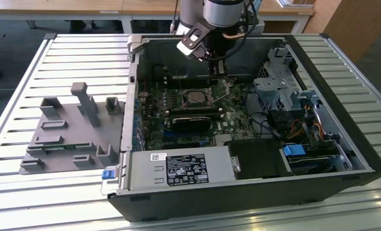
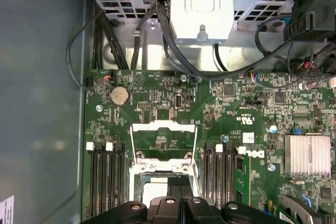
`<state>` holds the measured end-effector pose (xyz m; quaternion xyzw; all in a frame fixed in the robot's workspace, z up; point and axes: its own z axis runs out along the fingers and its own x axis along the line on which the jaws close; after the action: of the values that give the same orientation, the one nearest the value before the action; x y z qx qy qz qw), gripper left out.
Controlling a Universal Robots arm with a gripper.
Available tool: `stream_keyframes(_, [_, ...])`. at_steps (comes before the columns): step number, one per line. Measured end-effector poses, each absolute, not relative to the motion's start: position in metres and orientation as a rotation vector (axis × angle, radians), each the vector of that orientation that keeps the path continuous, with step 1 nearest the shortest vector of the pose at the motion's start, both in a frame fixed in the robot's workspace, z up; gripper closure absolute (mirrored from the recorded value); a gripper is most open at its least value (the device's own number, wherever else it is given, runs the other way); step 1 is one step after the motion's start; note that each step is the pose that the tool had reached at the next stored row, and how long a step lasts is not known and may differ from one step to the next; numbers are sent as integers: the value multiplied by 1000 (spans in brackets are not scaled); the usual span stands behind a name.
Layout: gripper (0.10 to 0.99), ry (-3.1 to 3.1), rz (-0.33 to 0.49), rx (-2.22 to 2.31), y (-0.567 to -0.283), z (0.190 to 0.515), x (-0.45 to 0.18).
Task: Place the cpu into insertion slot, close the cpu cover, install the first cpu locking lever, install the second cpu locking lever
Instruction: 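Close the cpu cover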
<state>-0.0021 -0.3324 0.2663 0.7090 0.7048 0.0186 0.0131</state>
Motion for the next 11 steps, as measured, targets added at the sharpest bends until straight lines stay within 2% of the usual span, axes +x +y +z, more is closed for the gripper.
stream_keyframes(11, [980,2200,51,2212,-332,266,10])
